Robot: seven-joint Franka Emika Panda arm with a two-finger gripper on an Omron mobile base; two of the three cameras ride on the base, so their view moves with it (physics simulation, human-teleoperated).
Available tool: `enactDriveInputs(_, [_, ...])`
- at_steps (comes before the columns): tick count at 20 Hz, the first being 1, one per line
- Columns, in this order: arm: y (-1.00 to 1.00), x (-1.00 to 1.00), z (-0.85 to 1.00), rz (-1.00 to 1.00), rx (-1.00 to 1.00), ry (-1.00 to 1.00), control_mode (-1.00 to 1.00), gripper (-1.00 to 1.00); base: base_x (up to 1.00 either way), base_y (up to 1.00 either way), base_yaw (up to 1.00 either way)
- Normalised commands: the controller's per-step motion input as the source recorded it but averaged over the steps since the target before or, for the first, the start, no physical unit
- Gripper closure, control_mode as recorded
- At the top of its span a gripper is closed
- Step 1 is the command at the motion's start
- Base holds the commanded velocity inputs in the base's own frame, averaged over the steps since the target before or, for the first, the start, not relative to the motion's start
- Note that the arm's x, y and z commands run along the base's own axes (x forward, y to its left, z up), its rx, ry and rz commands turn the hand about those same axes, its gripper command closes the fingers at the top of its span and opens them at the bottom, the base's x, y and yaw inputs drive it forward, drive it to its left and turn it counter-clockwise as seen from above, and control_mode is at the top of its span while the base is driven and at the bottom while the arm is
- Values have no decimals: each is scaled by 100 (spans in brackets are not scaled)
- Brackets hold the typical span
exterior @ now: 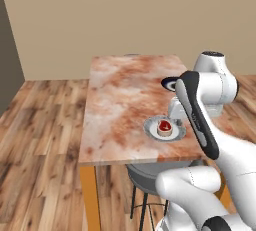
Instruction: Transport the steak and onion to the fridge. Place the steak on the rack containing meat and place the onion on the rack containing the vegetable, ensuring meats and vegetables are on different racks.
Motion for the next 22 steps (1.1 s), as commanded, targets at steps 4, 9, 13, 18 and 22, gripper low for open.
enactDriveInputs(4, [-24, 31, -28, 0, 0, 11, -100, -100, 0, 0, 0])
enactDriveInputs(9, [-33, 19, -32, 0, 0, 0, -100, -100, 0, 0, 0])
enactDriveInputs(13, [-7, 15, -38, 0, 0, -2, -100, -100, 0, 0, 0])
enactDriveInputs(18, [0, 16, -36, 0, 0, -11, -100, -100, 0, 0, 0])
enactDriveInputs(22, [0, 33, -24, 0, 0, -15, -100, -100, 0, 0, 0])
